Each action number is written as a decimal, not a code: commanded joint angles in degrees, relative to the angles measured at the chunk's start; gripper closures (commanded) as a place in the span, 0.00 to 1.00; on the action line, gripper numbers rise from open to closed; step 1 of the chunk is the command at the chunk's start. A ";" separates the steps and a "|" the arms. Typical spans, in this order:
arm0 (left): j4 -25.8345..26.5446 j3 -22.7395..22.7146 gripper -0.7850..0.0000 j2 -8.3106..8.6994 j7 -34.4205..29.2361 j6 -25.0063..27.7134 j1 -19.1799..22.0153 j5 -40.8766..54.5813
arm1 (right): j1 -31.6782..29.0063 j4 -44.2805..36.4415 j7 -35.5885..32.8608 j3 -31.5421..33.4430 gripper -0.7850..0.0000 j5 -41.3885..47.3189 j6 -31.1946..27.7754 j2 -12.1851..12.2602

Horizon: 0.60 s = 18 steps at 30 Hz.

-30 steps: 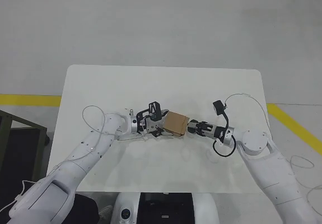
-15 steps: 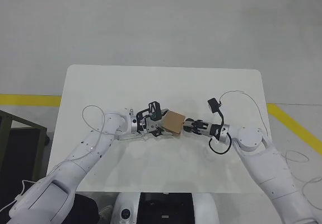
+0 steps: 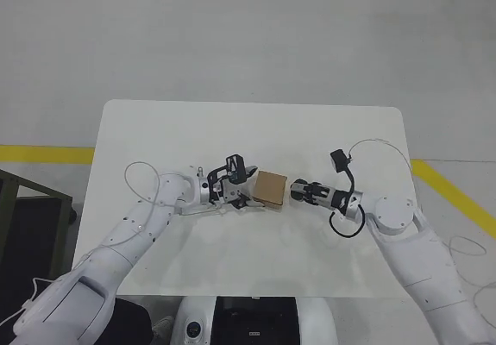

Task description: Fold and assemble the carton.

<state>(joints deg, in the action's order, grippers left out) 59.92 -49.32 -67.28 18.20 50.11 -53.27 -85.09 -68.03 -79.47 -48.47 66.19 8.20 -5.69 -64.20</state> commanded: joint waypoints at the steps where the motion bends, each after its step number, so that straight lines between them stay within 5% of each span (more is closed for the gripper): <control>1: -0.08 -0.26 0.06 0.10 0.13 -0.01 -0.10 0.01 | -1.00 -1.27 0.22 1.10 1.00 -0.27 0.37 0.30; 2: -0.04 -0.44 0.00 0.17 0.17 -0.08 -0.17 -0.01 | -1.47 -1.87 0.40 1.58 1.00 -0.50 0.54 0.43; 12: 2.51 -6.15 0.00 2.10 0.56 7.22 -2.91 7.27 | -4.27 -6.04 6.12 5.35 0.96 -1.48 -3.49 1.01; 18: 5.73 -13.25 0.00 3.73 -1.54 2.40 -5.80 12.42 | -3.10 -6.53 9.45 7.08 0.82 -4.33 -6.56 1.19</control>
<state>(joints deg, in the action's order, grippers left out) 65.29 -61.37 -63.75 16.95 53.55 -58.55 -73.80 -71.40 -86.10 -39.52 73.06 4.10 -11.77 -63.01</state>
